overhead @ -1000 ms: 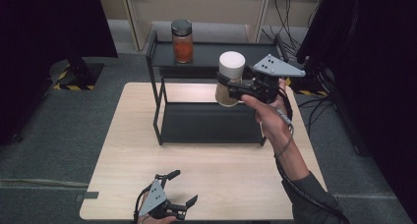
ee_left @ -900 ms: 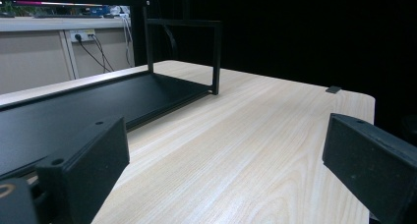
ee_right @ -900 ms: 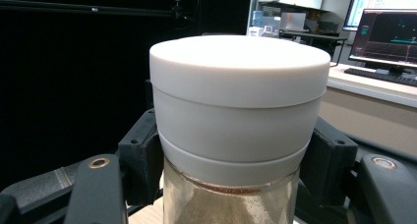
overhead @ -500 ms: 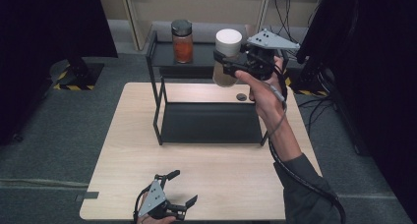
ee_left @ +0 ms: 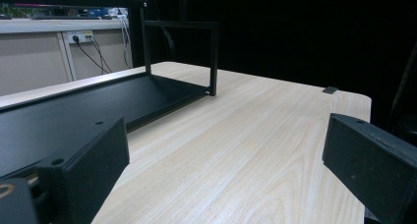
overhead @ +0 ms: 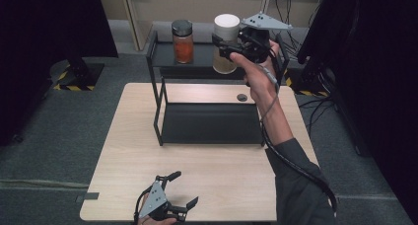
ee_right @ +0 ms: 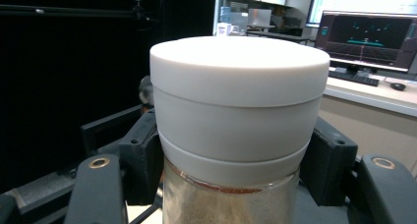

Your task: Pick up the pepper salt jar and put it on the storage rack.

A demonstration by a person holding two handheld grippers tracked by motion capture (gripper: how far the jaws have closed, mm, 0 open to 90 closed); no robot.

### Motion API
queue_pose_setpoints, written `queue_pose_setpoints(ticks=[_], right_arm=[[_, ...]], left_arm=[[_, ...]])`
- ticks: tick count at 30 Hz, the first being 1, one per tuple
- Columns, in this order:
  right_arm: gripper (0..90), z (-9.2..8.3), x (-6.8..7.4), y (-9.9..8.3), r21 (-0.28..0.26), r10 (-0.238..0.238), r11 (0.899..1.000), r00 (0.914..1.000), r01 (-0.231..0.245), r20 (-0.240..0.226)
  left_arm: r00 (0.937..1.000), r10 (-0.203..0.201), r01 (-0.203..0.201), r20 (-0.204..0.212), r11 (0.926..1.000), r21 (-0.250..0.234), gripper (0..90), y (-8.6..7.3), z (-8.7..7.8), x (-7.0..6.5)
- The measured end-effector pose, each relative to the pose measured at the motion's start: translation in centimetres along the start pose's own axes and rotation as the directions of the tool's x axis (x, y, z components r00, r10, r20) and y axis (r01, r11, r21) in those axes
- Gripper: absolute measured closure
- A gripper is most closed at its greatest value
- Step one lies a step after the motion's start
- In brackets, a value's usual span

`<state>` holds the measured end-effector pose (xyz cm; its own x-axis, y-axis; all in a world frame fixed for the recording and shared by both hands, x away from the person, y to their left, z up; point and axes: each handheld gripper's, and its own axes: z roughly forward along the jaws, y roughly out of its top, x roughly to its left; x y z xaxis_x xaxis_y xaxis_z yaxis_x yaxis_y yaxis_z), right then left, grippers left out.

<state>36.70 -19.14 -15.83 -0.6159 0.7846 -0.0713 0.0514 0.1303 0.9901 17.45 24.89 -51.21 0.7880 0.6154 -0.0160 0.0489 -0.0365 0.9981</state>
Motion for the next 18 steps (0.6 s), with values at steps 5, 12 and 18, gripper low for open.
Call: queue_pose_setpoints(ticks=[5,12,18], right_arm=[[35.5,1.0,0.2,0.5,0.003,0.014,1.000,0.9996,-0.014,0.026],[35.5,2.1,0.4,1.0,0.000,0.014,1.000,0.9985,-0.014,0.053],[35.5,2.8,0.3,1.0,-0.001,0.025,1.000,0.9973,-0.025,0.069]], left_arm=[[1.0000,0.003,-0.003,-0.001,1.0000,-0.003,3.3,0.0,-0.1,0.0],[1.0000,0.003,-0.003,-0.002,1.0000,-0.009,3.4,0.0,-0.2,-0.1],[1.0000,0.002,-0.002,-0.003,0.9999,-0.011,3.4,0.0,-0.2,-0.1]])
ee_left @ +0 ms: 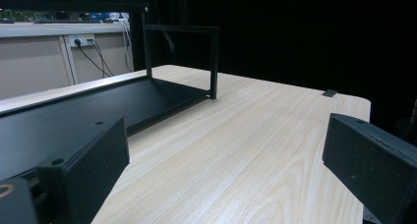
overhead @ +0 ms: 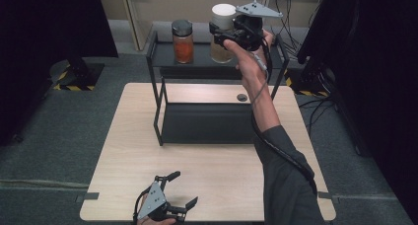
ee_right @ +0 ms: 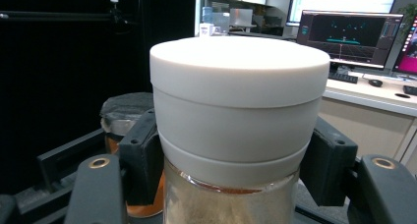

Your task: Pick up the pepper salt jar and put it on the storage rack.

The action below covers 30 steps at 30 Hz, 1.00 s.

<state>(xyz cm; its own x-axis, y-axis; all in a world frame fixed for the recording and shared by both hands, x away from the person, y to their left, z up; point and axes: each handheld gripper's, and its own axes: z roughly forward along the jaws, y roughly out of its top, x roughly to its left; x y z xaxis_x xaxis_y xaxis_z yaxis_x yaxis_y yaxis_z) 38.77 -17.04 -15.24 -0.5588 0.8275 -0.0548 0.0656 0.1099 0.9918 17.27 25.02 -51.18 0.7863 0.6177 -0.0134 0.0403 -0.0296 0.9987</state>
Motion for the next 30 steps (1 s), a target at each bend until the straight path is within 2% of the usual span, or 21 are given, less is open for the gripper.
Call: queue_pose_setpoints(ticks=[5,18,30], right_arm=[[35.5,0.6,-0.2,-0.2,0.002,0.014,1.000,0.9998,-0.014,0.013],[35.5,2.2,0.0,-1.1,0.010,0.016,1.000,0.9995,-0.016,0.027],[35.5,2.9,0.1,-2.0,0.005,0.008,1.000,0.9993,-0.008,0.036]], left_arm=[[1.0000,0.000,0.000,0.000,1.0000,0.000,3.4,0.0,0.0,0.0],[1.0000,-0.001,0.001,0.000,1.0000,-0.003,3.4,0.0,-0.1,0.0],[1.0000,-0.001,0.001,0.002,1.0000,-0.002,3.4,0.0,0.0,-0.1]])
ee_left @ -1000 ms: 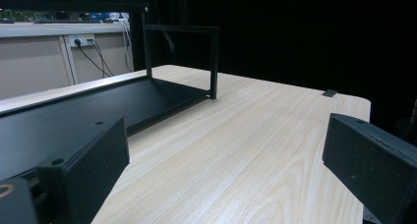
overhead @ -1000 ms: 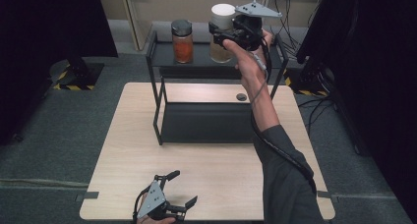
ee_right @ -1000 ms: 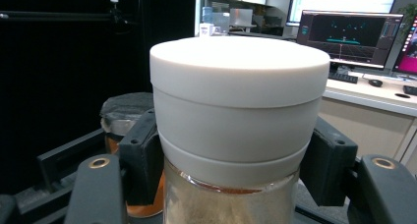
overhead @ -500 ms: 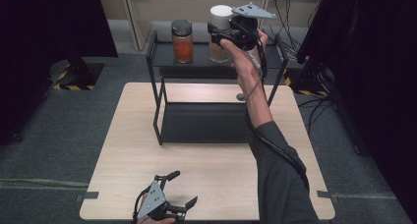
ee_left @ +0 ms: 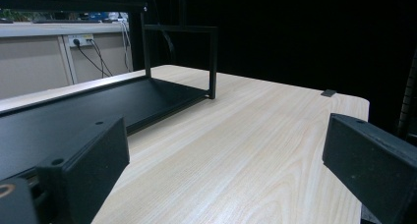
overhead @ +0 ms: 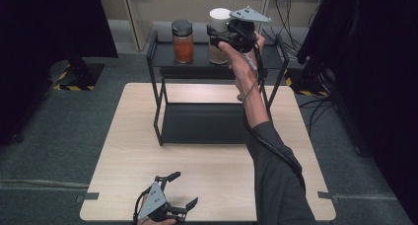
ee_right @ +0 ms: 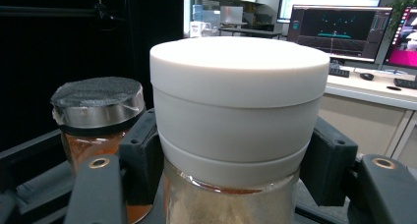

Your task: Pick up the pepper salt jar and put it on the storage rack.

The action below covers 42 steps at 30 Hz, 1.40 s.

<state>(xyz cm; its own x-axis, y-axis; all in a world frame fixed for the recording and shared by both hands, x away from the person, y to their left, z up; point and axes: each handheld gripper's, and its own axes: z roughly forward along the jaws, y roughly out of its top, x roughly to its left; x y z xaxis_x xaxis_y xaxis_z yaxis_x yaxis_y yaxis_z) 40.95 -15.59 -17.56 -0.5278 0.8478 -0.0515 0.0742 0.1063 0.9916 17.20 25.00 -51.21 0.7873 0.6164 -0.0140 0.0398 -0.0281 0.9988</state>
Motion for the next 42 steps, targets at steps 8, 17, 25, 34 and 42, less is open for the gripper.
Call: queue_pose_setpoints(ticks=[8,17,25,34,42], right_arm=[[35.5,0.4,-0.1,-0.6,0.000,0.006,1.000,1.0000,-0.006,0.001],[35.2,0.4,-0.3,-1.0,-0.009,0.021,1.000,0.9998,-0.021,0.005],[11.4,0.0,-0.2,-0.8,-0.010,0.037,0.999,0.9992,-0.037,0.018],[0.8,-1.8,-1.4,-0.9,-0.002,0.039,0.999,0.9991,-0.039,-0.017],[0.5,-4.1,-2.9,-2.1,-0.020,0.063,0.998,0.9969,-0.064,-0.047]], left_arm=[[1.0000,-0.001,0.001,0.001,1.0000,0.001,3.4,0.0,0.0,0.0],[1.0000,0.003,-0.003,0.000,1.0000,0.001,3.4,0.0,0.1,0.0],[1.0000,0.004,-0.004,0.000,1.0000,0.001,3.4,0.0,0.1,0.0],[1.0000,0.003,-0.003,-0.002,1.0000,0.004,3.4,0.0,0.1,-0.1],[1.0000,0.008,-0.007,-0.005,0.9999,0.011,3.4,0.0,0.2,0.0]])
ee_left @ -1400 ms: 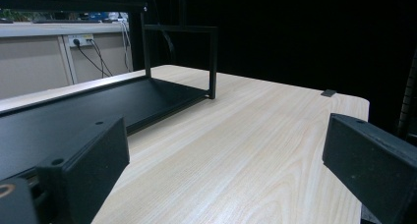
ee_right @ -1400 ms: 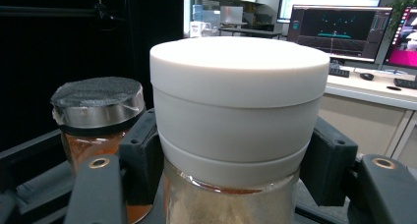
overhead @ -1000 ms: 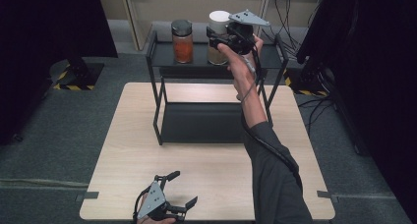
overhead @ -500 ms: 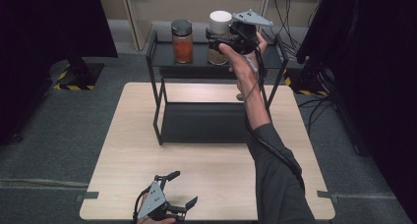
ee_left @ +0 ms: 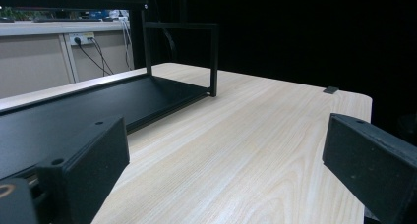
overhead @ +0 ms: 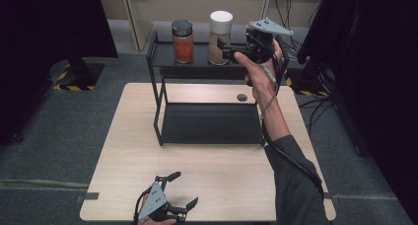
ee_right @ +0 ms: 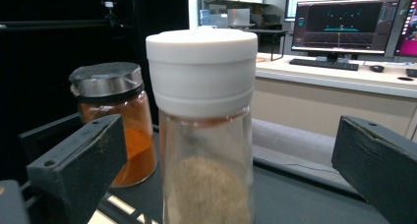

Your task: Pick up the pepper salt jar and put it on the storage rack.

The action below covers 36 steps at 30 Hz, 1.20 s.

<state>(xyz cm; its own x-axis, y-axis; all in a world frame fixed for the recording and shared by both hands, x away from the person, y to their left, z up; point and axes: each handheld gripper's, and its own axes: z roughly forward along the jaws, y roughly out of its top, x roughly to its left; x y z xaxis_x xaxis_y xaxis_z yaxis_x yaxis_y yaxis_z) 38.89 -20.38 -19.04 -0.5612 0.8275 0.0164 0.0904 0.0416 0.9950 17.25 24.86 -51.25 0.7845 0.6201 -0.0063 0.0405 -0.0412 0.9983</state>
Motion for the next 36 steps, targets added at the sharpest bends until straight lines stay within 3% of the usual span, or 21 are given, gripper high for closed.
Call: queue_pose_setpoints(ticks=[22,36], right_arm=[[0.4,-3.5,-0.5,-4.0,-0.042,-0.003,0.999,0.9893,-0.003,-0.146],[0.4,-6.2,0.0,-6.6,-0.066,-0.074,0.996,0.9801,0.063,-0.184]], left_arm=[[1.0000,0.001,-0.001,-0.005,1.0000,0.002,3.4,0.0,0.0,0.0],[1.0000,0.001,-0.001,-0.008,1.0000,0.004,3.4,-0.1,0.1,0.0]])
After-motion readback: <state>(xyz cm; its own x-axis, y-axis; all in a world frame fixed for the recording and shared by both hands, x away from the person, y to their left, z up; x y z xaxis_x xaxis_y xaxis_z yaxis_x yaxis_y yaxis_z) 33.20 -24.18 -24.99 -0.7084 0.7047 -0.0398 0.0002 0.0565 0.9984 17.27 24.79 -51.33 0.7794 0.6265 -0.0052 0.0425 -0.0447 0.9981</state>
